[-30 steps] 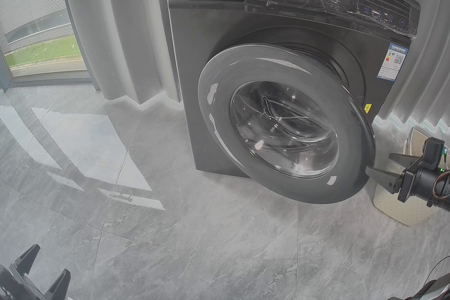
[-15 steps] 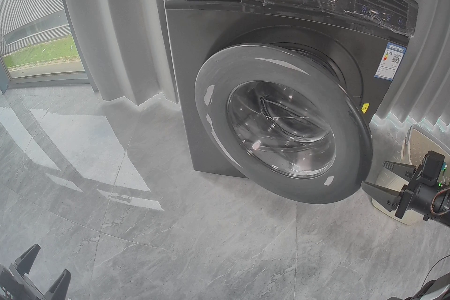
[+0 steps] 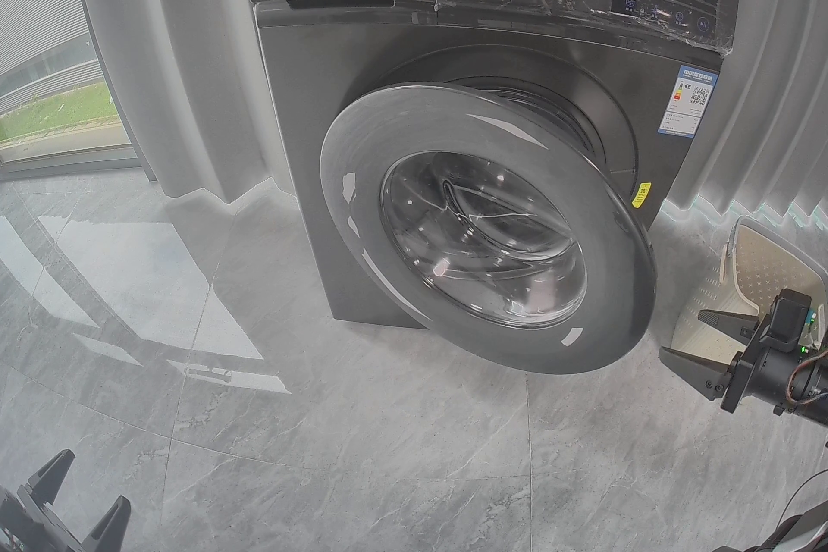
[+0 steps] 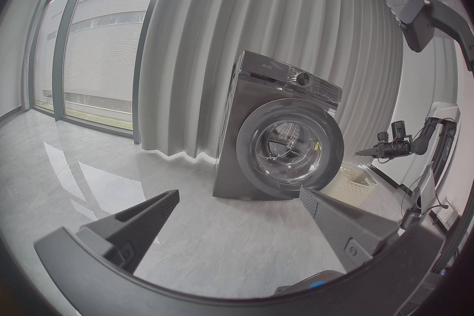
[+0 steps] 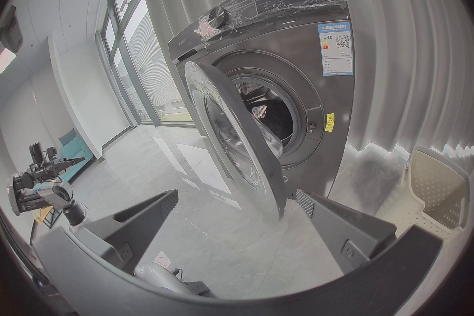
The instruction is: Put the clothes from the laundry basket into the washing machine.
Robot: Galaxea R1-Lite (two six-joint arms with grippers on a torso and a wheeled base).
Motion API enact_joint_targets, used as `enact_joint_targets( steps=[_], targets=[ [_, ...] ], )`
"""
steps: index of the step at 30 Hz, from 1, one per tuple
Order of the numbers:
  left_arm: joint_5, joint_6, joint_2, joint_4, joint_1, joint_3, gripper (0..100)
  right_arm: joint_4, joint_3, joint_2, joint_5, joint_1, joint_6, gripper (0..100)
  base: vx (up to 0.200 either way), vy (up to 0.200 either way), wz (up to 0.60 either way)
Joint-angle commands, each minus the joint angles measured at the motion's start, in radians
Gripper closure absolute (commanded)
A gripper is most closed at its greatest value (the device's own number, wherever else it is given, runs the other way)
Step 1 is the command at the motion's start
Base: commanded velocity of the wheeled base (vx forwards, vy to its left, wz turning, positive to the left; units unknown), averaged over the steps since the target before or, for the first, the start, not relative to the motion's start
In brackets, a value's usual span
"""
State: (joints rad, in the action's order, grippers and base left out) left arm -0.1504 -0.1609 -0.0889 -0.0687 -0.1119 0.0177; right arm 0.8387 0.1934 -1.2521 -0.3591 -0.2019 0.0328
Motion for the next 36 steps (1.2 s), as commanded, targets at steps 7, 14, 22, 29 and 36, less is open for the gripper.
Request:
enact_joint_targets(
  steps=[7, 14, 22, 29, 36],
  targets=[
    [0.000, 0.000, -0.003, 0.000, 0.000, -0.018, 0, 0.002, -0.003, -0.006, 0.000, -0.022, 0.021, 0, 0.000, 0.000, -0.60],
    [0.000, 0.000, -0.003, 0.000, 0.000, -0.018, 0, 0.003, -0.003, -0.009, -0.001, -0.017, 0.012, 0, 0.000, 0.000, 0.00],
    [0.000, 0.000, -0.003, 0.000, 0.000, -0.018, 0, 0.002, 0.027, -0.049, 0.003, -0.019, -0.047, 0, 0.000, 0.000, 0.00],
    [0.000, 0.000, -0.003, 0.000, 0.000, -0.018, 0, 0.040, 0.087, -0.184, 0.002, -0.022, -0.036, 0, 0.000, 0.000, 0.00],
    [0.000, -0.002, -0.003, 0.000, 0.000, -0.018, 0, 0.221, 0.110, -0.362, 0.002, -0.065, -0.008, 0, 0.000, 0.000, 0.00]
  ],
)
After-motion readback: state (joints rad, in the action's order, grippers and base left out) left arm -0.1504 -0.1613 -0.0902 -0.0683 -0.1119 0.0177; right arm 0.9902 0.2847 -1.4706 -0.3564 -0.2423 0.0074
